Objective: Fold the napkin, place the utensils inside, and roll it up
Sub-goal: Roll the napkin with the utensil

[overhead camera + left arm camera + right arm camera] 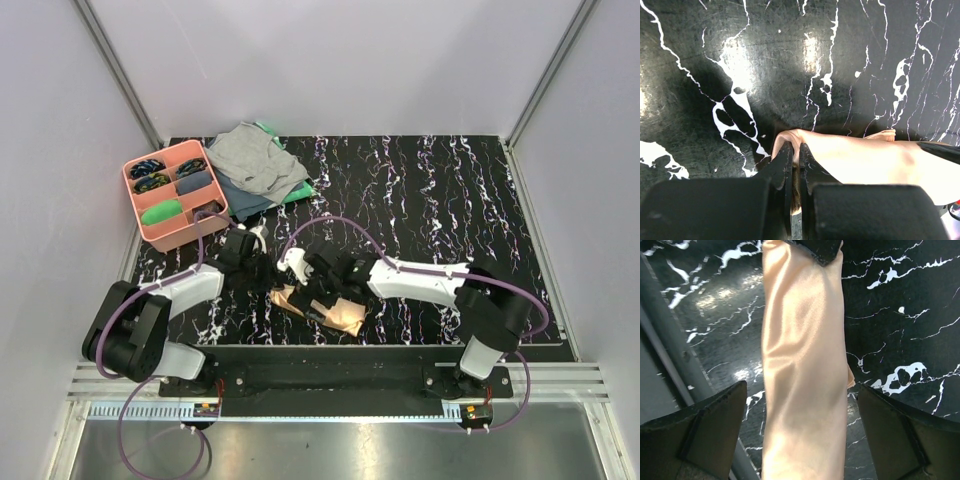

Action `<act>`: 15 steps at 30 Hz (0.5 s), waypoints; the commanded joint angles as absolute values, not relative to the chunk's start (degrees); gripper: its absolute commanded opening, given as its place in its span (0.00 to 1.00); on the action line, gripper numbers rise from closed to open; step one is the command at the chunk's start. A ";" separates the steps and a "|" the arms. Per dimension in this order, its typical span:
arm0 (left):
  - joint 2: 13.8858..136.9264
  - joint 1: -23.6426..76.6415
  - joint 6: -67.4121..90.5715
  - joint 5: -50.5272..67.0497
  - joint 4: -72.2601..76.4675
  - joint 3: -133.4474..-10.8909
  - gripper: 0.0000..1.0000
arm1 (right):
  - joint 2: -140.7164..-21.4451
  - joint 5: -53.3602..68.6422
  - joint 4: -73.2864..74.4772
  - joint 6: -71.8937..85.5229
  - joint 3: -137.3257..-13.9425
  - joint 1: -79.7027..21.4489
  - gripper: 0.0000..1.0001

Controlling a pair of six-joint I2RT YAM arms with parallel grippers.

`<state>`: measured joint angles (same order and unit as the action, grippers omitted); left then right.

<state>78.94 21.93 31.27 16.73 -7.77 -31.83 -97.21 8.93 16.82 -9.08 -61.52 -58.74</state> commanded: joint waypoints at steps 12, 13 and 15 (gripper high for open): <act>79.45 21.97 29.62 18.90 -9.67 -34.19 0.00 | -104.76 -4.21 12.91 -11.25 -61.61 -63.81 0.98; 79.37 21.97 29.71 18.90 -9.58 -34.28 0.00 | -105.29 -5.78 14.66 -10.03 -62.05 -63.63 0.96; 78.67 21.97 29.88 18.63 -9.58 -34.45 0.07 | -106.87 -6.59 16.69 -8.45 -63.27 -63.63 0.85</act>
<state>79.26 21.93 30.87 17.61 -8.91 -32.56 -103.74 -0.89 14.00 -10.15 -61.52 -63.48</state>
